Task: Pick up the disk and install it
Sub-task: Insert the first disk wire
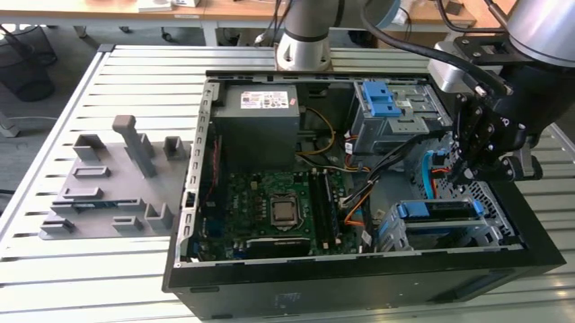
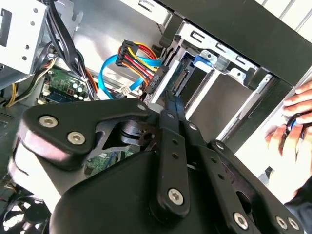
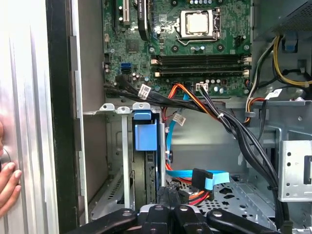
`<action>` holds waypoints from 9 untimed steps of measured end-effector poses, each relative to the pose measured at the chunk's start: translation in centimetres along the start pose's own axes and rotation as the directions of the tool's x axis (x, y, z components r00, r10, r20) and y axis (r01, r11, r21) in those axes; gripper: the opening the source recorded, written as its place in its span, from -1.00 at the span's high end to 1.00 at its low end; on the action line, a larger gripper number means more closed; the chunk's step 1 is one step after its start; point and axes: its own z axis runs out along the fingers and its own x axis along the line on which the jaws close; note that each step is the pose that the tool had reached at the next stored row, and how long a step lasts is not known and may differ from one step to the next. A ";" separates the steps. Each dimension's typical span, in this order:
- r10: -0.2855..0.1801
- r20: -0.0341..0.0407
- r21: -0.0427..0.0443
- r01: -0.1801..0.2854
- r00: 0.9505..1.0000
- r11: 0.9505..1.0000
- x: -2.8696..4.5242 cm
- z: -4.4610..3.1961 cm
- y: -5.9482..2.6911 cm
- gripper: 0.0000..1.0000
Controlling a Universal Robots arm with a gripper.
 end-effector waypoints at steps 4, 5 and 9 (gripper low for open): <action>0.001 -0.001 0.000 -0.001 1.000 1.000 -0.20 -0.02 0.01 0.65; 0.001 -0.002 0.000 -0.001 1.000 1.000 -0.37 -0.02 0.02 0.65; 0.001 -0.004 0.000 -0.001 1.000 1.000 -1.12 0.00 -0.01 0.51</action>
